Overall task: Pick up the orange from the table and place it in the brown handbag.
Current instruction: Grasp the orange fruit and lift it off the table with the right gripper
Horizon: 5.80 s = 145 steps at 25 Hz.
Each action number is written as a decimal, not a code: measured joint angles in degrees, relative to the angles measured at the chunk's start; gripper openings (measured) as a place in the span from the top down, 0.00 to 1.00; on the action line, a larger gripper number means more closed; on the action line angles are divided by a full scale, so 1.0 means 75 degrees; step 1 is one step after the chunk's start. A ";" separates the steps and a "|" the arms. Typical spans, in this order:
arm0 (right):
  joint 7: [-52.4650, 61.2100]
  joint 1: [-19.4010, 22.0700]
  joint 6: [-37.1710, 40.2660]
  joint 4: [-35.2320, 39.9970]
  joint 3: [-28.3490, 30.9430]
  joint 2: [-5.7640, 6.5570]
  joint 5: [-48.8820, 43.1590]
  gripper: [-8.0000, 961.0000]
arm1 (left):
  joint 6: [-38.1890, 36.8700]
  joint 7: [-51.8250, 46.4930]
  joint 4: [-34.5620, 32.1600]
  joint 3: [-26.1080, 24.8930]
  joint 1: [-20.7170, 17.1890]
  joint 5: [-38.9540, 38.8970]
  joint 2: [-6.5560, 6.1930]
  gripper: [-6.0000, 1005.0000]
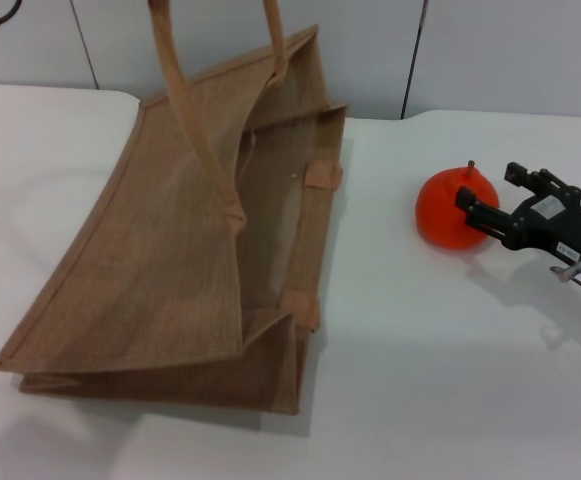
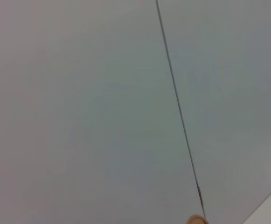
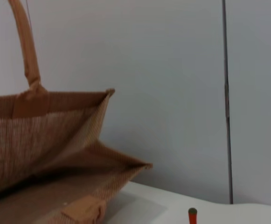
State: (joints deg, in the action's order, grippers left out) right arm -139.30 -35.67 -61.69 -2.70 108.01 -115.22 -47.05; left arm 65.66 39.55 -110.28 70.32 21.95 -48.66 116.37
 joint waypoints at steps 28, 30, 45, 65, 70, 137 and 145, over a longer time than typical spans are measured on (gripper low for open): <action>0.0820 -0.0701 0.1338 0.0027 -0.0427 -0.0059 -0.0352 0.13 | 0.0259 0.0002 -0.0332 -0.0096 0.0050 0.0051 0.0023 0.87; 0.0828 -0.0703 0.1348 0.0039 -0.0465 -0.0060 -0.0353 0.13 | 0.0259 0.0013 -0.0332 -0.0092 0.0051 0.0053 0.0023 0.87; 0.1376 -0.0813 0.1805 0.0045 -0.0902 -0.0059 -0.0358 0.14 | 0.0257 0.0083 -0.0294 -0.0069 0.0073 0.0067 0.0023 0.87; 0.1868 -0.0710 0.1398 -0.1401 -0.1456 -0.0070 -0.0360 0.52 | 0.0237 0.0262 -0.0285 -0.0096 0.0077 0.0066 0.0017 0.87; 0.1979 -0.0478 0.1612 -0.1869 -0.1747 -0.0056 -0.0375 0.66 | 0.0247 0.0293 -0.0284 -0.0095 0.0077 0.0068 0.0014 0.87; 0.2972 -0.0811 0.2791 -0.1015 -0.1828 -0.0058 -0.1039 0.11 | 0.0212 0.0288 -0.0015 -0.0036 0.0245 0.0451 0.0023 0.87; 0.3174 -0.0772 0.2784 -0.1112 -0.1914 -0.0045 -0.1045 0.29 | 0.0207 0.0293 0.0012 -0.0037 0.0219 0.0465 0.0023 0.87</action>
State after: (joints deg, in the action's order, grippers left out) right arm -115.50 -41.45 -40.81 -11.04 93.66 -115.56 -54.89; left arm 67.21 41.75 -110.19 70.05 23.59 -45.17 116.54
